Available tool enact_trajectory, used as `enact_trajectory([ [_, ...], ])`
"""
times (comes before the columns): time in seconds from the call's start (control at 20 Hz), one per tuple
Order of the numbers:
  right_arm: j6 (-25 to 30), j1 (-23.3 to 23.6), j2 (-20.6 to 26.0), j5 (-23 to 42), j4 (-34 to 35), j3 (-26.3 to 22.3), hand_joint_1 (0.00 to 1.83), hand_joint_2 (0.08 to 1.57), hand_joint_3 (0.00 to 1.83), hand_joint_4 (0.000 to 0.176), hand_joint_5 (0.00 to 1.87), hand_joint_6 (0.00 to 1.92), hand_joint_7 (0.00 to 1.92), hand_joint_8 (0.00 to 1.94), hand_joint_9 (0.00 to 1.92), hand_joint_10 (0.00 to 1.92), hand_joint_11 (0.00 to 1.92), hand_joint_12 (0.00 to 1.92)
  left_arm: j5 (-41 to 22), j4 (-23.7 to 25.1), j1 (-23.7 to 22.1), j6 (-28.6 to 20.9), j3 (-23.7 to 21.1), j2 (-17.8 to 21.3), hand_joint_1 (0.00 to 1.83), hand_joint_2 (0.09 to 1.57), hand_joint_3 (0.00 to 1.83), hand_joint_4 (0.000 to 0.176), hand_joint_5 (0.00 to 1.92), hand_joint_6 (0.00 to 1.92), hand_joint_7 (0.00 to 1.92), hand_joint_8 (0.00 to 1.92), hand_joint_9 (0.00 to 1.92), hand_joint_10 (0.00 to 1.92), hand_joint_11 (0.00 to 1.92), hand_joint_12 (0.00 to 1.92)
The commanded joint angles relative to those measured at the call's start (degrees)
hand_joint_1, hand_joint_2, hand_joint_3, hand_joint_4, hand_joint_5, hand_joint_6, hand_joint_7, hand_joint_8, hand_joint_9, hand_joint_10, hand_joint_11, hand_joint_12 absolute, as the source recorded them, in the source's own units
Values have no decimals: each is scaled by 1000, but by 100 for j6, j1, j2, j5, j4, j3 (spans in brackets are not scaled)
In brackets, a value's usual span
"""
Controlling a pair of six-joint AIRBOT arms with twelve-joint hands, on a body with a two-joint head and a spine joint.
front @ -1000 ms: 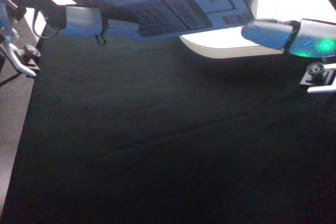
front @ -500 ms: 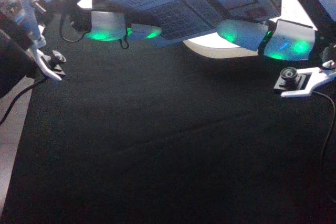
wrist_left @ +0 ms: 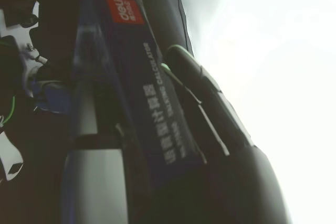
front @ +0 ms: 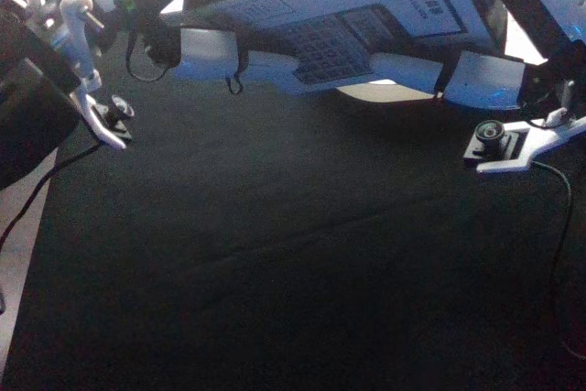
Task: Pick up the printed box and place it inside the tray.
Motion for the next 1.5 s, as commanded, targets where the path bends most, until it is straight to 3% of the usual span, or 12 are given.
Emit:
enact_trajectory([
  [0.0,59,68,30,654,84,25,1159,1108,3,0,992,951,1384,296,1368,707,1149,1260,-779,-86,-28,-20,13,23,1374,1134,0,0,782,1207,856,1056,1056,1046,1111,838],
  [0.25,104,68,74,655,61,44,1275,1077,0,0,972,817,1190,839,1335,670,1153,1162,-826,-93,29,-34,14,41,1363,1159,4,0,736,1277,798,1178,994,1120,991,866],
  [0.3,104,68,86,655,60,44,1164,1110,0,0,992,942,1288,432,1339,649,1154,1172,-850,-84,29,-39,14,55,942,1243,5,0,552,399,636,274,648,353,527,802],
  [0.35,104,68,92,655,60,48,1160,1109,2,0,991,949,1337,331,1353,641,1159,1187,-867,-81,29,-39,13,72,447,1209,0,0,365,152,373,69,360,138,105,796],
  [0.4,104,68,99,655,60,52,1159,1112,0,0,987,955,1370,264,1353,644,1152,1208,-870,-77,30,-39,13,95,202,1012,0,22,186,32,151,13,79,29,20,243],
  [0.45,104,68,105,655,60,53,1159,1112,0,0,987,955,1370,264,1353,644,1152,1208,-871,-77,30,-40,12,111,202,1012,0,22,186,32,151,13,79,29,20,243],
  [0.5,104,68,109,656,61,53,1159,1113,0,0,988,954,1388,212,1353,642,1146,1204,-876,-68,30,-41,7,123,98,804,0,102,15,0,8,0,2,0,0,9],
  [0.75,104,191,172,659,85,115,1191,1097,0,0,1000,893,1199,875,1298,929,1105,1356,-942,-23,44,-55,-66,275,119,702,0,161,0,0,0,0,0,0,0,0],
  [0.9,104,368,333,615,27,197,1181,1067,0,0,1084,793,1247,882,1263,1177,1135,1466,-926,11,59,-55,-127,438,130,681,0,162,0,0,0,0,0,0,0,0],
  [0.95,104,409,482,606,31,183,1265,1054,9,0,1032,751,1224,728,1264,484,1070,1082,-926,5,80,-55,-151,507,158,675,0,139,0,0,0,0,0,0,0,0],
  [1.05,61,483,626,604,-3,161,1287,1051,0,0,1005,803,1267,642,1373,138,1126,881,-963,-104,171,-55,-216,639,192,633,0,166,0,0,0,0,0,0,0,0],
  [1.45,-543,846,939,-663,-899,244,1301,1010,0,0,1235,327,1292,660,1505,62,1070,1087,-1156,-375,420,-55,-307,847,125,705,25,148,0,0,0,0,0,0,0,0],
])
